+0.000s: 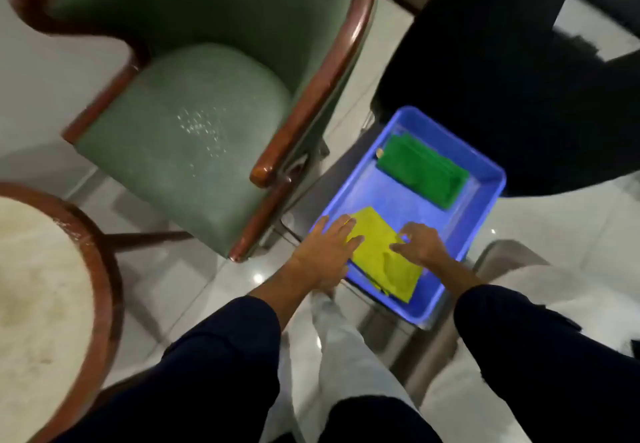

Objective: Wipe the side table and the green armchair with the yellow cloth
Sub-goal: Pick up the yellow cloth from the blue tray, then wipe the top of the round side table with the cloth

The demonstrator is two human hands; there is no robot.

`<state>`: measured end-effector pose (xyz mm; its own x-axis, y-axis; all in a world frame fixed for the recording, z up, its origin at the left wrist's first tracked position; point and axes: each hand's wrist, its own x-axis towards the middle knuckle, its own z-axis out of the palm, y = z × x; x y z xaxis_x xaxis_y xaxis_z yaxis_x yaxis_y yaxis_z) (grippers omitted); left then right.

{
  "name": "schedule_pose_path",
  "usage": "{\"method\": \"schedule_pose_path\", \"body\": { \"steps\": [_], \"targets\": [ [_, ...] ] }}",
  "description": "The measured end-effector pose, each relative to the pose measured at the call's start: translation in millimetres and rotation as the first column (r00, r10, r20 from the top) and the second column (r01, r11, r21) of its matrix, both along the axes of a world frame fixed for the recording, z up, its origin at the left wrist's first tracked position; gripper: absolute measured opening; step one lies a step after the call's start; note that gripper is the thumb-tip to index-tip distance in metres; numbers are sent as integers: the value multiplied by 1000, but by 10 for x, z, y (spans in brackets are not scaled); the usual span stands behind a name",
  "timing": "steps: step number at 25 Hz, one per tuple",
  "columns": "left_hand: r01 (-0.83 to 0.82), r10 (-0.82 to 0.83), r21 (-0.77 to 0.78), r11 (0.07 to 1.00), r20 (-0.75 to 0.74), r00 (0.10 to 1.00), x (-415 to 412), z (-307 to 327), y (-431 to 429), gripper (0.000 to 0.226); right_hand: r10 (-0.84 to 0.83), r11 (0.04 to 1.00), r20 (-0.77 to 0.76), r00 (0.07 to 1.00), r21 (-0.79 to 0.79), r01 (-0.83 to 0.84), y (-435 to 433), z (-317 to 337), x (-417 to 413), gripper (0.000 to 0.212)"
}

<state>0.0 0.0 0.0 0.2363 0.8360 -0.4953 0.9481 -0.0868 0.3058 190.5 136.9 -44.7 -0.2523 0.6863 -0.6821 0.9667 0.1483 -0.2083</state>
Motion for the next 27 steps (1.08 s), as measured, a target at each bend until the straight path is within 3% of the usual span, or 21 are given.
{"method": "schedule_pose_path", "body": {
  "steps": [3,4,6,8,10,11,13,14,15,17,21,25,27],
  "targets": [
    [-83,88,-138,987,25,996,175,-234,-146,66,47,997,144,988,-61,-39,-137,-263,27,68],
    [-109,115,-127,986,38,993,183,-255,-209,66,70,996,155,986,-60,-61,-190,-237,-13,63],
    [-156,160,-61,986,63,985,135,-194,-185,68,293,956,135,946,-60,-288,-217,-62,-113,44],
    [-228,227,51,972,22,974,-10,-95,-42,79,539,839,68,840,47,-542,-179,207,-289,33],
    [-249,249,102,963,10,968,-174,2,59,87,673,733,-8,740,140,-665,-132,552,-505,30],
    [-239,238,98,966,23,971,-262,48,87,82,690,721,-75,720,158,-675,-89,741,-628,31],
    [-344,334,46,938,152,930,-448,130,30,53,552,832,-273,788,112,-544,-28,1101,-924,29],
    [-483,465,5,875,269,844,-564,165,-64,38,406,907,-375,834,51,-419,-7,1232,-1091,25],
    [-628,602,-67,775,381,702,-701,219,-204,27,247,957,-451,858,-26,-289,-12,1320,-1273,24],
    [-785,737,-223,577,557,383,-999,327,-551,22,86,974,-511,855,-137,-179,-98,1392,-1566,34],
    [-889,789,-350,295,614,20,-1981,331,-1824,31,174,893,-489,855,-288,-347,-1052,1213,-2690,50],
    [-853,767,-517,-75,516,-380,-2689,-159,-3035,34,218,909,-496,841,-210,-359,-2107,688,-3986,40],
    [-811,723,-551,-196,478,-499,-2931,-392,-3511,37,277,913,-453,847,-151,-379,-2593,405,-4527,43]
  ]
}}
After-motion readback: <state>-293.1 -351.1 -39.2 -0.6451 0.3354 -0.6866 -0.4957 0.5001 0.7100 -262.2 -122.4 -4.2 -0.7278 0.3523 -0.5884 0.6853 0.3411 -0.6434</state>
